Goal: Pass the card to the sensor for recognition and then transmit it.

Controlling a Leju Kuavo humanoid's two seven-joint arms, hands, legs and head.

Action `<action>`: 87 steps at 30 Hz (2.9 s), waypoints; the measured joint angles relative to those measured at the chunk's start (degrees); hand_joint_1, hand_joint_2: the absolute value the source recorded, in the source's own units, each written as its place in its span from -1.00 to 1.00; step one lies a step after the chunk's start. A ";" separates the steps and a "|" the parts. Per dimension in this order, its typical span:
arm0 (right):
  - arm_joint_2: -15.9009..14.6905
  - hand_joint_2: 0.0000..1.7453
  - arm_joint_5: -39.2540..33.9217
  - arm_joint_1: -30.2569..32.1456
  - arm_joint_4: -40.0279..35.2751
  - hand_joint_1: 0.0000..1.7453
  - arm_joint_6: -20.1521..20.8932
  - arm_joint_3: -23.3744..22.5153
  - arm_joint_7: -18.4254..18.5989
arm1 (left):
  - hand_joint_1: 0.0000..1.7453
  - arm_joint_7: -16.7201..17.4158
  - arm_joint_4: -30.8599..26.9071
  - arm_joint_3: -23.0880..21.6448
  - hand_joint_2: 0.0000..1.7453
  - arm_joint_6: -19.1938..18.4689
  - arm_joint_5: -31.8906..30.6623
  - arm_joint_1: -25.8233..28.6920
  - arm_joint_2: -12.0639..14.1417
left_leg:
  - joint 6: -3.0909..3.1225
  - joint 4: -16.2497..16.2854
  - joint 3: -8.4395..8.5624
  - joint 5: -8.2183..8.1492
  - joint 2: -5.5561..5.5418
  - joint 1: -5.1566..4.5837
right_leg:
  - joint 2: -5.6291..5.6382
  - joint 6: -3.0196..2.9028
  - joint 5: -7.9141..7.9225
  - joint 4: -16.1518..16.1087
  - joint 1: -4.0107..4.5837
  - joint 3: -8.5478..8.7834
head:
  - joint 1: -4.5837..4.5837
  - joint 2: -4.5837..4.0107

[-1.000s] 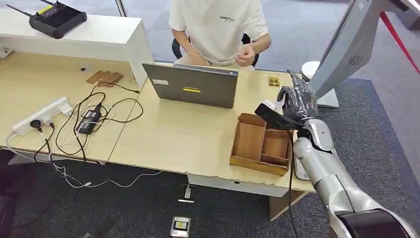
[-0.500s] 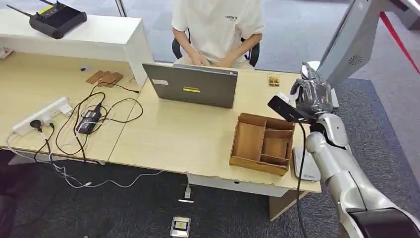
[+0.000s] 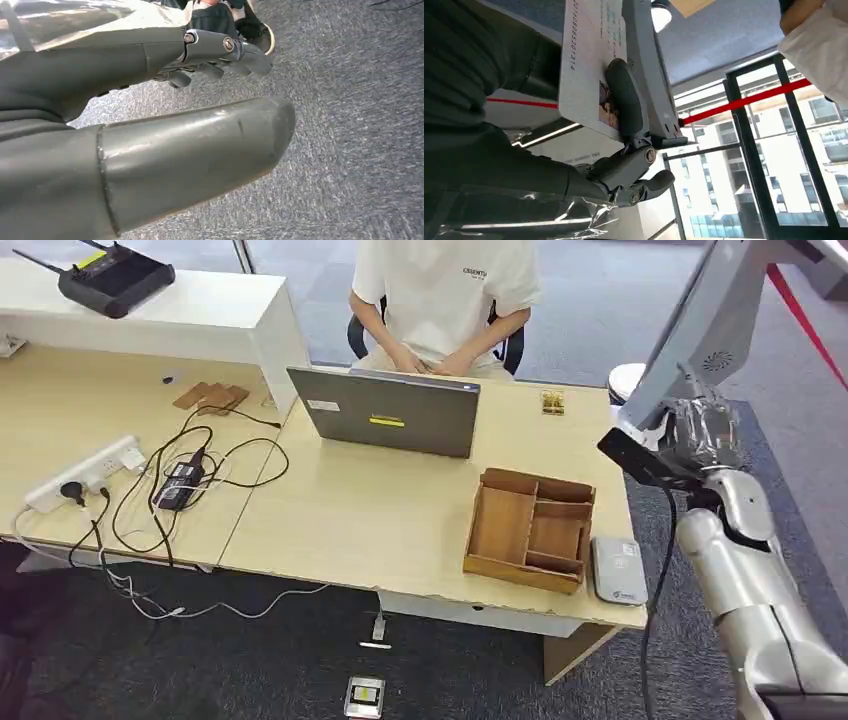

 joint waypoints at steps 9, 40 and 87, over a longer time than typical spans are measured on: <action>-2.12 1.00 0.68 4.18 -0.46 1.00 1.64 -0.46 -0.24 | -1.00 -0.20 0.13 0.87 -1.00 0.17 0.13 0.54 0.11 | 0.00 0.00 -0.02 0.00 -0.01 0.01 | 0.00 0.00 0.00 0.00 0.01 0.02 | 0.02 0.00; -2.73 1.00 1.79 13.83 1.95 1.00 3.69 -0.35 1.81 | -1.00 0.63 0.17 1.22 -1.00 0.92 -0.92 0.54 0.55 | 0.00 -0.01 -0.03 0.00 0.00 0.00 | 0.00 0.00 0.00 0.00 0.00 0.00 | 0.02 0.00; -1.16 1.00 3.60 13.89 11.41 1.00 3.54 0.26 0.92 | -1.00 1.49 0.18 1.22 -1.00 1.33 -1.73 0.47 0.57 | -0.01 -0.03 0.23 0.01 0.02 0.01 | 0.06 -0.02 0.04 -0.01 0.02 0.24 | 0.02 0.00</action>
